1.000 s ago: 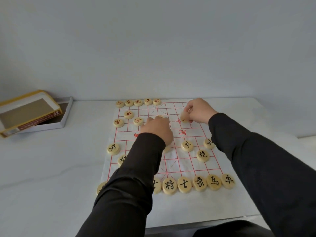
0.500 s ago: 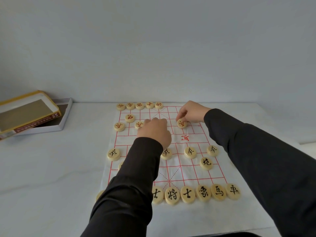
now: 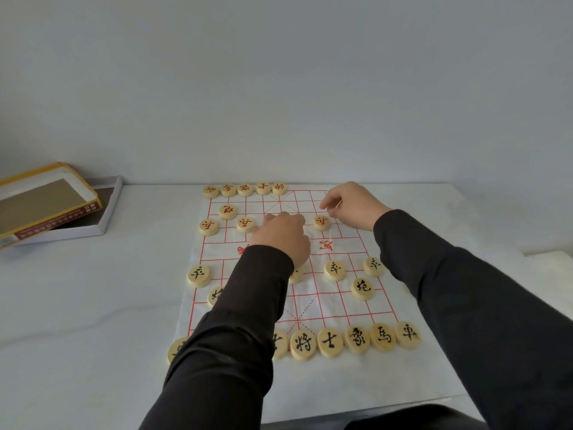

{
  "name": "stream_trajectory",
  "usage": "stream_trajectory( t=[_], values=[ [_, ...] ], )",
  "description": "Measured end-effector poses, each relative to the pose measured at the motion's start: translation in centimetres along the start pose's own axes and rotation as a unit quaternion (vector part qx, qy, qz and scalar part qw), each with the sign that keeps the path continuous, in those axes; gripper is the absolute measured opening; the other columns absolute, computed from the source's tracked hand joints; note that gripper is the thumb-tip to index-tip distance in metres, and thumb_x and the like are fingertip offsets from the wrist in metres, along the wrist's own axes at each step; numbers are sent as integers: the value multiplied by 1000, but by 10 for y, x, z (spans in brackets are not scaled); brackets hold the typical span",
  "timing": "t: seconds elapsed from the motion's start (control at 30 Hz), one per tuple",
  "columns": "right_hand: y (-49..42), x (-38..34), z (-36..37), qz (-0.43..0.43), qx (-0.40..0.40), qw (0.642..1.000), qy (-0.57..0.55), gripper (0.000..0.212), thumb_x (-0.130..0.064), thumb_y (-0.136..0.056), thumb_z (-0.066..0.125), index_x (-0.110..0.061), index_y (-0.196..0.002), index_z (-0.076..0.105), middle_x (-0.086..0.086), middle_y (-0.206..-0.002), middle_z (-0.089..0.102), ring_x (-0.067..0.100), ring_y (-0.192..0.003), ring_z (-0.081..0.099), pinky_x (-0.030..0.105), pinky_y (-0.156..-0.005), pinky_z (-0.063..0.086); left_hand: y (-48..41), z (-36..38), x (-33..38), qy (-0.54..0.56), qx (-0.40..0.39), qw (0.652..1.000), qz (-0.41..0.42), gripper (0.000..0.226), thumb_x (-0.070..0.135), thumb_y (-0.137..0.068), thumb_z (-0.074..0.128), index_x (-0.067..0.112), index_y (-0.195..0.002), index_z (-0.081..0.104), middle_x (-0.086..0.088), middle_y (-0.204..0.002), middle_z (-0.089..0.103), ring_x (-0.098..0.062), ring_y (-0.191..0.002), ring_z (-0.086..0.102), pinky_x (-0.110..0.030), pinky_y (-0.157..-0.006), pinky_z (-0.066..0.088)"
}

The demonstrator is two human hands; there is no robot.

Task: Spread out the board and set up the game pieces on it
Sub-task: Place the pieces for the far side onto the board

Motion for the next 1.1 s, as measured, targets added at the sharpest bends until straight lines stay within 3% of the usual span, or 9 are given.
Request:
stream_trajectory(
  t=[0.1,0.27,0.43,0.57,0.63,0.7,0.8,0.9,1.1],
  values=[
    [21,2,5,-3,10,1000,-28,27,-1,-92,50,-14,-107,69,4,-117,63,17,-107,57,23,-88,43,2,0,4,0,8,1000,5,40,24,-96,43,20,-136,41,-4,-136,47,-23,-126,41,-37,-102,39],
    [68,32,-22,57,120,985,-109,26,-1,-91,52,-16,-104,69,2,-108,66,14,-101,59,21,-88,43,13,2,20,6,12,999,40,39,22,-97,41,20,-136,42,-4,-134,49,-22,-121,47,-32,-96,42],
    [101,55,-31,101,125,976,-148,23,-7,-92,53,-15,-108,68,-2,-106,65,10,-99,56,20,-86,40,26,7,45,32,27,989,140,39,25,-98,40,24,-136,44,0,-140,46,-17,-129,40,-30,-103,34],
    [120,91,-44,174,141,968,-116,19,-15,-92,52,-14,-102,68,4,-108,67,17,-95,59,28,-82,47,34,10,59,20,35,982,187,37,23,-98,40,25,-134,47,1,-137,49,-15,-128,41,-27,-103,33],
    [128,106,-49,214,103,971,-37,26,-26,-91,56,-11,-110,63,9,-114,64,23,-99,59,33,-84,48,34,11,59,14,28,982,188,37,23,-98,40,25,-134,46,2,-138,48,-14,-128,40,-27,-104,32],
    [137,118,-48,253,23,967,16,53,-41,-86,63,-10,-128,51,10,-127,55,26,-111,55,33,-87,43,32,10,56,13,27,984,174,37,24,-98,40,25,-134,46,2,-139,47,-15,-127,42,-27,-104,32],
    [150,123,-43,284,-109,948,90,83,-52,-73,72,-16,-138,35,6,-111,53,23,-98,56,31,-80,44,29,7,49,8,27,988,152,37,24,-98,40,25,-134,46,4,-140,47,-15,-129,41,-27,-105,32],
    [149,123,-35,269,-163,932,182,88,-43,-69,78,-21,-139,30,3,-109,55,22,-93,61,33,-83,50,29,9,49,-1,22,989,147,37,24,-98,40,25,-135,46,4,-140,47,-16,-129,41,-28,-105,32],
    [125,120,-24,245,-120,960,57,74,-15,-71,80,-16,-133,41,7,-117,54,25,-88,64,38,-85,54,28,18,48,-15,8,990,140,36,25,-98,41,27,-134,47,3,-137,49,-16,-125,45,-29,-103,35]
  ],
)
Point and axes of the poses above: each hand's wrist, its own y-axis away from the middle knuckle, its own z-axis out of the palm, x = y × z, the point moved 6 cm from there along -y, towards the middle knuckle
